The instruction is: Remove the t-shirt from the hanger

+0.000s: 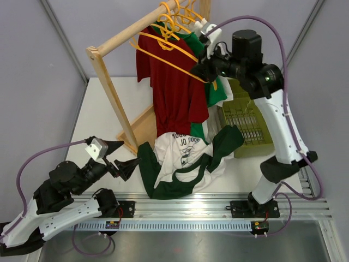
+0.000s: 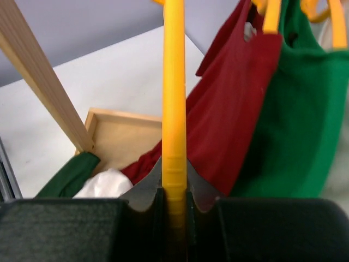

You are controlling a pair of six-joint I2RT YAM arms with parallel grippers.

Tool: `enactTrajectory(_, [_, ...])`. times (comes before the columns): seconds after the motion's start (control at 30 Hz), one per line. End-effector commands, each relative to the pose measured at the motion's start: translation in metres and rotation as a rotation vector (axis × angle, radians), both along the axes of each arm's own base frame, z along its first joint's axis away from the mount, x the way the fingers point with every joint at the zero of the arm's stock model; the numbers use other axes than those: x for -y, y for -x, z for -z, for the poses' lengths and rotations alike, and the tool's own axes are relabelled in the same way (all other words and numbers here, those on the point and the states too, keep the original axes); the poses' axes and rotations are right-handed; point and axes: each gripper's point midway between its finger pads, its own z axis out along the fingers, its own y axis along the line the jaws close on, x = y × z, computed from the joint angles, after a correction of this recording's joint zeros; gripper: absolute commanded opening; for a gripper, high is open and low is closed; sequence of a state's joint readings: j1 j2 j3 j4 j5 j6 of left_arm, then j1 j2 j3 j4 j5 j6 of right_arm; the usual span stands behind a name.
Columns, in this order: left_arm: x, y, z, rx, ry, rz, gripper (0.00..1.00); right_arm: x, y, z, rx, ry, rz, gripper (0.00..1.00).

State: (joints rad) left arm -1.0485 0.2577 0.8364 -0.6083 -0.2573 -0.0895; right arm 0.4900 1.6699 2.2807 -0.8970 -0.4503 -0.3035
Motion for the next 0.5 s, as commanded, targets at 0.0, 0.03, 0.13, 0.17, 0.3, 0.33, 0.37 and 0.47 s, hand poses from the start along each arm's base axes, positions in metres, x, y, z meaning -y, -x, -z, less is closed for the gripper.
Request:
enactTrajectory(0.0, [-0.001,-0.003,0.004,-0.057,0.064,-0.040,0.99,-0.027,-0.011,-0.041,0.072,-0.100,0.044,0.00])
enactTrajectory(0.03, [0.000,-0.004,0.006,-0.064,0.057,-0.042,0.99,-0.035,-0.014,-0.041,0.077,-0.103,0.050,0.00])
enactTrajectory(0.13, [0.004,-0.005,0.010,-0.082,0.045,-0.044,0.99,-0.054,-0.025,-0.032,0.077,-0.100,0.052,0.00])
enactTrajectory(0.17, [0.006,-0.007,0.014,-0.091,0.032,-0.048,0.99,-0.064,-0.026,-0.027,0.068,-0.099,0.044,0.00])
enactTrajectory(0.3, [0.014,-0.011,0.024,-0.113,0.004,-0.047,0.99,-0.079,-0.034,-0.016,0.066,-0.083,0.039,0.00])
enactTrajectory(0.33, [0.015,-0.012,0.027,-0.117,-0.003,-0.049,0.99,-0.081,-0.035,-0.014,0.071,-0.077,0.040,0.00])
enactTrajectory(0.37, [0.017,-0.013,0.030,-0.122,-0.011,-0.052,0.99,-0.083,-0.036,-0.011,0.066,-0.072,0.038,0.00])
enactTrajectory(0.47, [0.024,-0.019,0.043,-0.147,-0.050,-0.061,0.99,-0.090,-0.038,0.000,0.061,-0.046,0.025,0.00])
